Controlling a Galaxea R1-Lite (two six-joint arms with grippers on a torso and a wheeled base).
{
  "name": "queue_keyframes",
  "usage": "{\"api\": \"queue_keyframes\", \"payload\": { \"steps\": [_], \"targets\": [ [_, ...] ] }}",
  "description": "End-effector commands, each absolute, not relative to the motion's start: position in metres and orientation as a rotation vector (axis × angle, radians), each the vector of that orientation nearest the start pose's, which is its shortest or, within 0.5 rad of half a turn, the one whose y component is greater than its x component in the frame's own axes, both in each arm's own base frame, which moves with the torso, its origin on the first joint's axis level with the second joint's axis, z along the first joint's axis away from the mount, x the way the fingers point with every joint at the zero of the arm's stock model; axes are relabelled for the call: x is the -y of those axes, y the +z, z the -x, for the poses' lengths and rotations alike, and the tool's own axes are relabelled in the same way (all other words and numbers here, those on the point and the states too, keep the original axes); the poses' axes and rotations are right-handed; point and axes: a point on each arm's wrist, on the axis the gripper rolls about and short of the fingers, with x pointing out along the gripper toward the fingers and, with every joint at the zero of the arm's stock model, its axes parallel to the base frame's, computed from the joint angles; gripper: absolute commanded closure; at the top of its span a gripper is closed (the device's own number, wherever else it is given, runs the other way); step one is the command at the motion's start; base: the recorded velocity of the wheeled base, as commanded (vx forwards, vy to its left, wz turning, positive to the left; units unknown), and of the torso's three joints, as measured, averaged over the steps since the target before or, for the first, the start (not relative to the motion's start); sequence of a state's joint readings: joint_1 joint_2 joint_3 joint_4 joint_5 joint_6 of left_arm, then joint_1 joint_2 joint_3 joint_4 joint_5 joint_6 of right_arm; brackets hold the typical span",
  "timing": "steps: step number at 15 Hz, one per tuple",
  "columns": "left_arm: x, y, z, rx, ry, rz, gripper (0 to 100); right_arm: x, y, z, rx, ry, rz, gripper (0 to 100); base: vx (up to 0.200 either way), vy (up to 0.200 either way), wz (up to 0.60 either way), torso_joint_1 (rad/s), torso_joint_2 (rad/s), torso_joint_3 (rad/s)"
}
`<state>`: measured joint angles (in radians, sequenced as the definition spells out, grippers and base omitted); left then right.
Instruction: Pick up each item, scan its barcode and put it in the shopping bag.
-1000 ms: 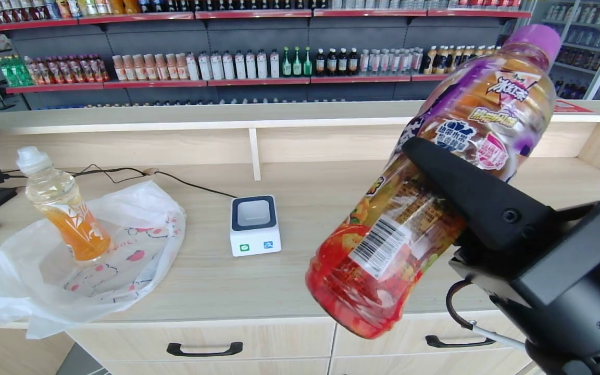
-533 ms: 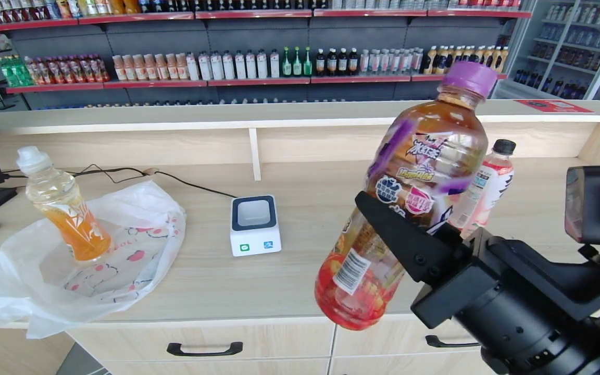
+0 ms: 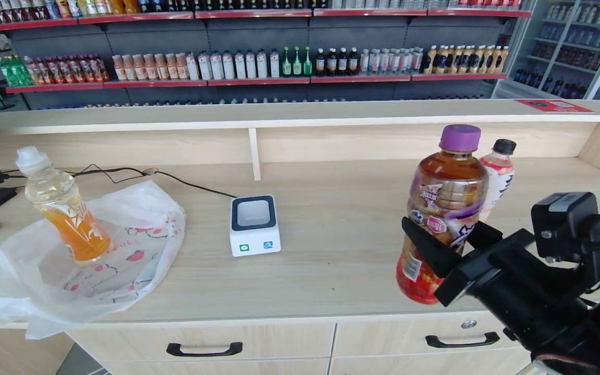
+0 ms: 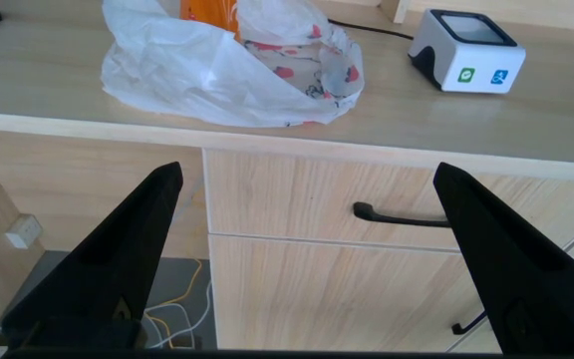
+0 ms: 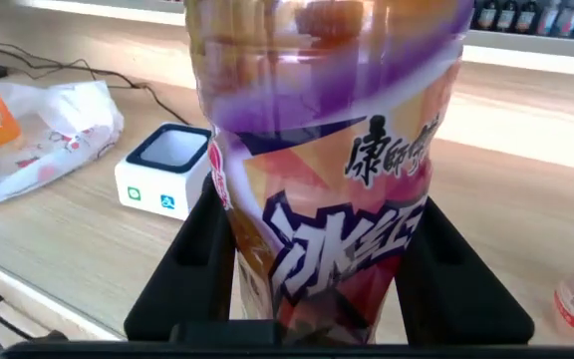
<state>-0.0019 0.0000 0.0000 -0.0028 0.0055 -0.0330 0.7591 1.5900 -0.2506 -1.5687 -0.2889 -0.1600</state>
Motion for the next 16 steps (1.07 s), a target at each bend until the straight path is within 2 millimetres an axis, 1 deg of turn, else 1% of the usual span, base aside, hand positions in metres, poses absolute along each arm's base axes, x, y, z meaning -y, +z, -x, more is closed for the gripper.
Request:
{"api": "queue_keyframes", "payload": {
  "steps": [1, 2, 3, 7, 9, 11, 12, 13, 15, 16],
  "targets": [
    [0.0, 0.076, 0.023, 0.003, 0.005, 0.034, 0, -0.121, 0.162, -0.152, 0.204, 0.4, 0.079, 100, 0.0, 0.0, 0.0, 0.0, 0.0, 0.0],
    [0.0, 0.076, 0.023, 0.003, 0.005, 0.034, 0, -0.114, 0.163, -0.153, 0.21, 0.367, 0.083, 100, 0.0, 0.0, 0.0, 0.0, 0.0, 0.0],
    [0.0, 0.076, 0.023, 0.003, 0.005, 0.034, 0, -0.109, 0.169, -0.162, 0.233, 0.31, 0.077, 100, 0.0, 0.0, 0.0, 0.0, 0.0, 0.0],
    [0.0, 0.076, 0.023, 0.003, 0.005, 0.034, 0, -0.112, 0.177, -0.171, 0.266, 0.295, 0.083, 100, 0.0, 0.0, 0.0, 0.0, 0.0, 0.0],
    [0.0, 0.076, 0.023, 0.003, 0.005, 0.032, 0, -0.11, 0.186, -0.166, 0.314, 0.29, 0.104, 100, 0.0, 0.0, 0.0, 0.0, 0.0, 0.0],
    [0.0, 0.076, 0.023, 0.003, 0.005, 0.034, 0, -0.101, 0.197, -0.154, 0.372, 0.268, 0.108, 100, 0.0, 0.0, 0.0, 0.0, 0.0, 0.0],
    [0.0, 0.076, 0.023, 0.003, 0.005, 0.034, 0, -0.097, 0.198, -0.153, 0.375, 0.244, 0.109, 100, 0.0, 0.0, 0.0, 0.0, 0.0, 0.0],
    [0.0, 0.076, 0.023, 0.003, 0.005, 0.034, 0, -0.094, 0.2, -0.156, 0.378, 0.215, 0.11, 100, 0.0, 0.0, 0.0, 0.0, 0.0, 0.0],
    [0.0, 0.076, 0.023, 0.0, 0.006, 0.034, 0, -0.097, 0.196, -0.164, 0.355, 0.211, 0.118, 100, 0.0, 0.0, 0.0, 0.0, 0.0, 0.0],
    [0.0, 0.076, 0.023, 0.0, 0.006, 0.034, 0, -0.098, 0.193, -0.164, 0.342, 0.217, 0.107, 100, 0.0, 0.0, 0.0, 0.0, 0.0, 0.0]
  ]
}}
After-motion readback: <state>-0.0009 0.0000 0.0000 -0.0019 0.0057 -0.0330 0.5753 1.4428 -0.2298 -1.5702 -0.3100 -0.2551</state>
